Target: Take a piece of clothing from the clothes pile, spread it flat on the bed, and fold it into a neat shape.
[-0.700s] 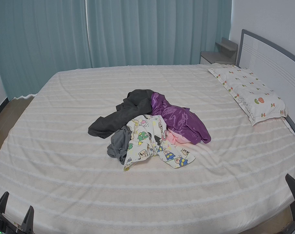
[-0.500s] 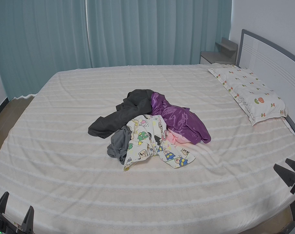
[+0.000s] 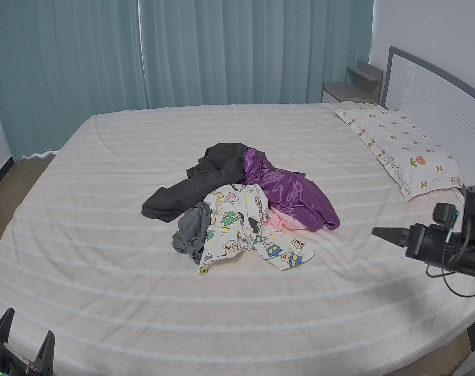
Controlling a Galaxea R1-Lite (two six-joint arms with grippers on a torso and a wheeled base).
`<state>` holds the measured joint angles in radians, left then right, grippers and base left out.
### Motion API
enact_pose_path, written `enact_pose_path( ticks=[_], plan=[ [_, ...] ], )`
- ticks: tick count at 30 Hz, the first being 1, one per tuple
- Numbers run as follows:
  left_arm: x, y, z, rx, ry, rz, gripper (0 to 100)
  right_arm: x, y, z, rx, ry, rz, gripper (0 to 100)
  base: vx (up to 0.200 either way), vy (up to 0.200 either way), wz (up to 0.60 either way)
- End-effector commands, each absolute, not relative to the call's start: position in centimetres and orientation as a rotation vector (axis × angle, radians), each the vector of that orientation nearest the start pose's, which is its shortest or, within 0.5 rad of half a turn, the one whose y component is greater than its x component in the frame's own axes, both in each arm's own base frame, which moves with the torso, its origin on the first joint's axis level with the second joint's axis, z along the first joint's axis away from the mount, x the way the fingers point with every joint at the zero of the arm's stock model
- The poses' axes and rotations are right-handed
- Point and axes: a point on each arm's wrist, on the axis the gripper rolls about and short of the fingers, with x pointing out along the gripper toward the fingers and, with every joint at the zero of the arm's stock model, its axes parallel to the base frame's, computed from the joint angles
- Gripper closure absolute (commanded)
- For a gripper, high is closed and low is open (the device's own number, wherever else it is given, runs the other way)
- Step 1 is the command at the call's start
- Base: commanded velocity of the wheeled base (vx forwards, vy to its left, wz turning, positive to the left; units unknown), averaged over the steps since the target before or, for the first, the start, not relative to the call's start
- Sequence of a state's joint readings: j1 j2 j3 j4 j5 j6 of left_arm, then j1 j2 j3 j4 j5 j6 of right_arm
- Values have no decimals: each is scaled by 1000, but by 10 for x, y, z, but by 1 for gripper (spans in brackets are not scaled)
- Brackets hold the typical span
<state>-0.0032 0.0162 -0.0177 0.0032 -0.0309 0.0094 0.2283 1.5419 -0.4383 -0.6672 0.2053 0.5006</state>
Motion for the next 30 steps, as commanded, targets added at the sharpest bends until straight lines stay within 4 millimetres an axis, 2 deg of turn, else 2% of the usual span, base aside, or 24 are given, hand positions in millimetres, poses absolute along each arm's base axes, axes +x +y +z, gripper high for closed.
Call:
enact_pose_path(
  ticks=[1, 3, 6, 8, 13, 22, 25, 30],
  plan=[
    [-23, -1, 75, 9, 3, -35, 0, 333, 111, 43, 575, 626, 293, 0, 0, 0, 0],
    [-23, -1, 75, 9, 3, -34, 0, 358, 124, 27, 564, 607, 274, 0, 0, 0, 0],
    [-23, -1, 75, 9, 3, -34, 0, 377, 133, 18, 561, 588, 273, 0, 0, 0, 0],
    [-23, -1, 75, 9, 3, -34, 0, 381, 136, 15, 560, 587, 278, 0, 0, 0, 0],
    [-23, -1, 75, 9, 3, -34, 0, 403, 146, -11, 543, 581, 223, 0, 0, 0, 0],
    [-23, -1, 75, 9, 3, -34, 0, 411, 160, -24, 497, 590, 216, 0, 0, 0, 0],
    [-23, -1, 75, 9, 3, -34, 0, 413, 169, -35, 440, 603, 236, 0, 0, 0, 0],
    [-23, -1, 75, 9, 3, -34, 0, 414, 182, -42, 390, 607, 238, 0, 0, 0, 0]
  ],
)
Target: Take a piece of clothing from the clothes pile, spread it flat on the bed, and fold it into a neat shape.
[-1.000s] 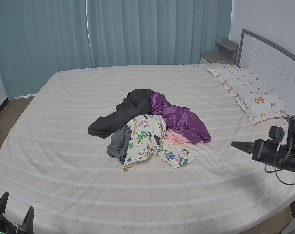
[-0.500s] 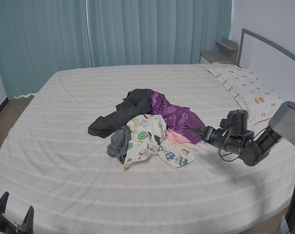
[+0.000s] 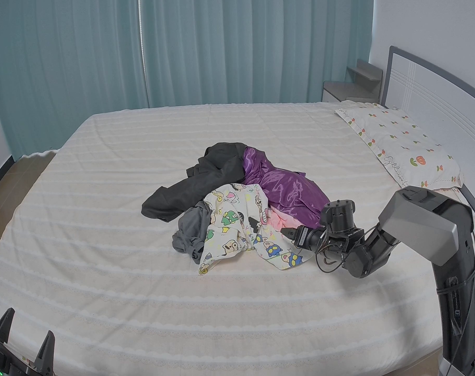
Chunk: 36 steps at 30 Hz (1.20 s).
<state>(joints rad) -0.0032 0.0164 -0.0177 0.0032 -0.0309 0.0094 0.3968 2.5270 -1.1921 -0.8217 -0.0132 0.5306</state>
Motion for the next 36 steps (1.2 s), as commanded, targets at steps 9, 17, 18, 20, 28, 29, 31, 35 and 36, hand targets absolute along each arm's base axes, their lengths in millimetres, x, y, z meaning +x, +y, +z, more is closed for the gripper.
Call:
enact_pose_path(
  ticks=[9, 17, 18, 20, 28, 29, 31, 35, 36],
  plan=[
    [-23, -1, 75, 9, 3, -34, 0, 413, 196, -58, 256, 606, 260, 0, 0, 0, 0],
    [-23, -1, 75, 9, 3, -34, 0, 411, 201, -62, 145, 645, 279, 0, 0, 0, 0],
    [-23, -1, 75, 9, 3, -34, 0, 411, 201, -62, 145, 645, 279, 0, 0, 0, 0],
    [-23, -1, 75, 9, 3, -34, 0, 411, 201, -65, 99, 657, 285, 0, 0, 0, 0],
    [-23, -1, 75, 9, 3, -34, 0, 408, 204, -60, 77, 648, 281, 100, 0, 0, 0],
    [-23, -1, 75, 9, 3, -34, 0, 408, 204, -60, 76, 649, 279, 100, 0, 0, 0],
    [-23, -1, 75, 9, 3, -34, 0, 404, 205, -56, 74, 646, 277, 100, 0, 0, 0],
    [-23, -1, 75, 9, 3, -34, 0, 401, 204, -47, 91, 616, 285, 100, 0, 0, 0],
    [-23, -1, 75, 9, 3, -34, 0, 397, 203, -41, 101, 593, 287, 100, 0, 0, 0]
  ],
)
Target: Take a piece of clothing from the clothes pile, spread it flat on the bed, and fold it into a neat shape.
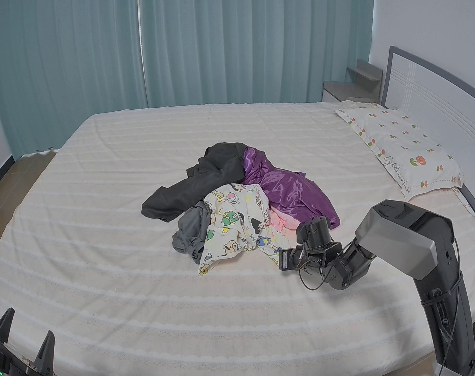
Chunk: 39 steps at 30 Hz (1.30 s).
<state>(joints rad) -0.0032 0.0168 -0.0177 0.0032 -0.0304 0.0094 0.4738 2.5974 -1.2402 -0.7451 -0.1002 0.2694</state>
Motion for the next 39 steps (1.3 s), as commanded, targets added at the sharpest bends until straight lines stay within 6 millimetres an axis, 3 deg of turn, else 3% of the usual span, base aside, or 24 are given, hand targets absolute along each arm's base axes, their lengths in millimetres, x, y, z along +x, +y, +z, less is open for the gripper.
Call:
enact_pose_path(
  ticks=[1, 7, 12, 23, 29, 30, 31, 34, 35, 39],
  plan=[
    [-23, -1, 75, 9, 3, -34, 0, 395, 202, -39, 103, 584, 289, 100, 0, 0, 0],
    [-23, -1, 75, 9, 3, -34, 0, 379, 191, -31, 111, 577, 288, 100, 0, 0, 0],
    [-23, -1, 75, 9, 3, -34, 0, 350, 179, -19, 149, 535, 325, 100, 0, 0, 0],
    [-23, -1, 75, 9, 3, -34, 0, 310, 164, -15, 165, 518, 385, 100, 0, 0, 0],
    [-23, -1, 75, 9, 3, -34, 0, 267, 155, 6, 251, 438, 516, 100, 0, 0, 0],
    [-23, -1, 75, 9, 3, -34, 0, 267, 155, 6, 251, 438, 516, 100, 0, 0, 0],
    [-23, -1, 75, 9, 3, -34, 0, 252, 150, 13, 268, 444, 540, 100, 0, 0, 0],
    [-23, -1, 75, 9, 3, -34, 0, 244, 145, 22, 279, 441, 559, 100, 0, 0, 0],
    [-23, -1, 75, 14, 3, -34, 0, 235, 141, 38, 330, 429, 608, 100, 0, 0, 0],
    [-23, -1, 75, 11, 3, -35, 0, 221, 140, 67, 415, 373, 674, 100, 0, 0, 0]
  ],
)
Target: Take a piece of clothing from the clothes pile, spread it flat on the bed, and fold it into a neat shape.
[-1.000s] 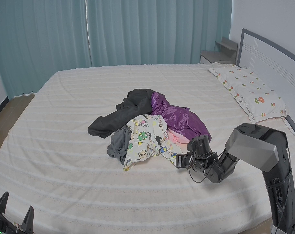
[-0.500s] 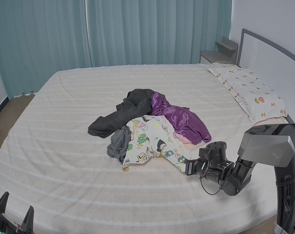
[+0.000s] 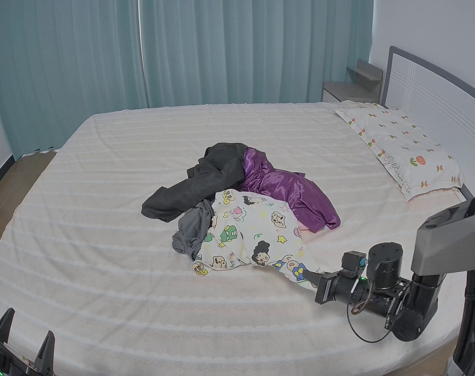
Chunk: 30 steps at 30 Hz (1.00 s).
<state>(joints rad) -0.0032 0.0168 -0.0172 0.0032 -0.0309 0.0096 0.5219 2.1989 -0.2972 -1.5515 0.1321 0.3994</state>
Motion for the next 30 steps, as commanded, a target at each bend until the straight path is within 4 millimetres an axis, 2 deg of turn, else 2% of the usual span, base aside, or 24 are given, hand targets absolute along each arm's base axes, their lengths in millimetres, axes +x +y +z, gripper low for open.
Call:
enact_pose_path(
  ticks=[1, 10, 17, 19, 20, 21, 22, 23, 24, 27, 28, 29, 30],
  plan=[
    [-23, -1, 75, 8, 3, -35, 0, 217, 139, 75, 430, 350, 690, 100, 0, 0, 0],
    [-23, 0, 75, 12, 0, -26, 0, 192, 143, 145, 484, 95, 878, 100, 0, 0, 0],
    [-22, -1, 76, 26, 7, -46, 0, 190, 150, 174, 509, -30, 936, 100, 0, 0, 0],
    [-22, -1, 83, 15, -1, -75, 0, 188, 153, 180, 514, -53, 956, 100, 0, 0, 0],
    [-24, -1, 131, -74, -88, -114, 0, 186, 157, 186, 519, -71, 977, 100, 0, 0, 0],
    [-24, -1, 144, -107, -102, -122, 0, 187, 158, 187, 518, -67, 978, 100, 0, 0, 0],
    [-16, -2, 168, -168, -87, -154, 0, 188, 161, 187, 515, -51, 981, 100, 0, 0, 0],
    [-15, -2, 169, -168, -82, -158, 0, 188, 161, 188, 515, -52, 981, 100, 0, 0, 0],
    [4, -5, 175, -134, 15, -287, 0, 189, 165, 193, 518, -57, 992, 100, 0, 0, 0],
    [35, -15, 174, -102, 186, -601, 0, 194, 170, 203, 527, -96, 1005, 100, 0, 0, 0],
    [51, -20, 171, -104, 275, -656, 0, 195, 172, 203, 528, -99, 1007, 100, 0, 0, 0],
    [57, -22, 169, -99, 304, -669, 0, 195, 172, 203, 527, -97, 1007, 100, 0, 0, 0],
    [77, -30, 163, -67, 384, -719, 0, 196, 172, 201, 526, -89, 1005, 100, 0, 0, 0]
  ],
)
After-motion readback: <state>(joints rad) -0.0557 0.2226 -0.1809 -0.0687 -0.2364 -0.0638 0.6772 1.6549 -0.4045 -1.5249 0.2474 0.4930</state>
